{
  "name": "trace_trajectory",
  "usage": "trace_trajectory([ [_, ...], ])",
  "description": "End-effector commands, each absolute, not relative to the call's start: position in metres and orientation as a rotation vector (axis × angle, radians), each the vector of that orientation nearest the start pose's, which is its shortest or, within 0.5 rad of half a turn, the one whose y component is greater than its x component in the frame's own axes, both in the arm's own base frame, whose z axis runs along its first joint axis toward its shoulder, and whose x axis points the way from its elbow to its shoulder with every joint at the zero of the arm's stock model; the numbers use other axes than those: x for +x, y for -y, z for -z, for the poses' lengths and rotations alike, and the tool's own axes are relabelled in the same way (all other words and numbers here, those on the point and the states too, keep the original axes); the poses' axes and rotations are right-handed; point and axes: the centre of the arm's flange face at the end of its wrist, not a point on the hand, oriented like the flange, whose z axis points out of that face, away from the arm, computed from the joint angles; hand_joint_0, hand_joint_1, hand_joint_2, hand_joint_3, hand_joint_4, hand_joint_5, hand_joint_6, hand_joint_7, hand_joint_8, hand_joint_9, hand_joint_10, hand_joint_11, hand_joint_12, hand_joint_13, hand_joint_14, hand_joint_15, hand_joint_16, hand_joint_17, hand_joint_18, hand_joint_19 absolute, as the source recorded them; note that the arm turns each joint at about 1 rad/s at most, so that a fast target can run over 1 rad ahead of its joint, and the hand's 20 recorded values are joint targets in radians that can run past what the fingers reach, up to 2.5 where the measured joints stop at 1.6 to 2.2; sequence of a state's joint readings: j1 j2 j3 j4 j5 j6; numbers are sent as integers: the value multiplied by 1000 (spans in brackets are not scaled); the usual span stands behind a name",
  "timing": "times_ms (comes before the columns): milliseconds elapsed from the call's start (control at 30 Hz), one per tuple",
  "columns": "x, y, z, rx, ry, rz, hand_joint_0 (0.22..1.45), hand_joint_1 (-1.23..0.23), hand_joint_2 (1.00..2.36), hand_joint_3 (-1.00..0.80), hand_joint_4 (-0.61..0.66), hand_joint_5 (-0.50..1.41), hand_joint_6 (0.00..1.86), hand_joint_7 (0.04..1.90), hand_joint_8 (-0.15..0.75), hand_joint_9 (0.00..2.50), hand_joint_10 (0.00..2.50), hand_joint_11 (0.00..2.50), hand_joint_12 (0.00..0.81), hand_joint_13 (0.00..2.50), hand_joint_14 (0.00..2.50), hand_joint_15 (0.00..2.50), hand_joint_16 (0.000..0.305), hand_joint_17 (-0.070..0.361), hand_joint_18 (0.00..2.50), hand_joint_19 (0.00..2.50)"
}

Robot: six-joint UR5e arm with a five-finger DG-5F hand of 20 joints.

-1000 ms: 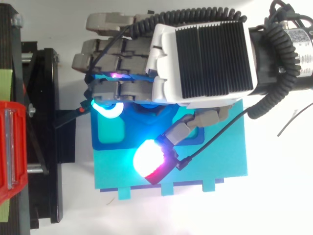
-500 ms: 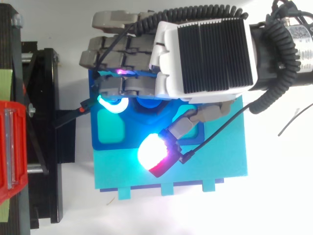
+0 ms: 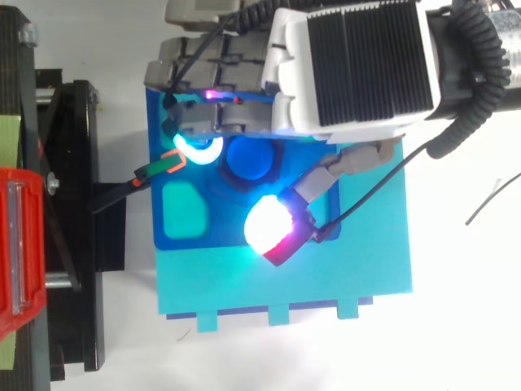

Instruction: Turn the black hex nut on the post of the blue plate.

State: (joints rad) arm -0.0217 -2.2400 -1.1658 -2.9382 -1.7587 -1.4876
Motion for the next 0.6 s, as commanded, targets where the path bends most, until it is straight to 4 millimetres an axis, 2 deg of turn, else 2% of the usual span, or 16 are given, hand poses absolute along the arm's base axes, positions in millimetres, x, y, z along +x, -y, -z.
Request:
trace_trajectory([
  [0, 727, 146, -288, -62, -1635, -209, 375, -335, 1000, -500, 257, -175, 672, 996, 319, 432, 3, 110, 418, 401, 4, 102, 65, 146, 241, 157],
  [233, 719, 160, -285, -85, -1658, -239, 377, -336, 1000, -500, 256, -176, 673, 988, 317, 433, 3, 115, 417, 401, 4, 101, 65, 146, 246, 152],
  [333, 716, 173, -287, -76, -1652, -235, 377, -337, 1000, -500, 255, -176, 670, 998, 319, 433, 3, 115, 417, 402, 3, 98, 65, 146, 246, 151],
  [567, 719, 168, -290, -85, -1639, -249, 378, -341, 1000, -500, 259, -173, 622, 1048, 317, 433, 2, 110, 416, 400, 3, 102, 64, 145, 244, 156],
])
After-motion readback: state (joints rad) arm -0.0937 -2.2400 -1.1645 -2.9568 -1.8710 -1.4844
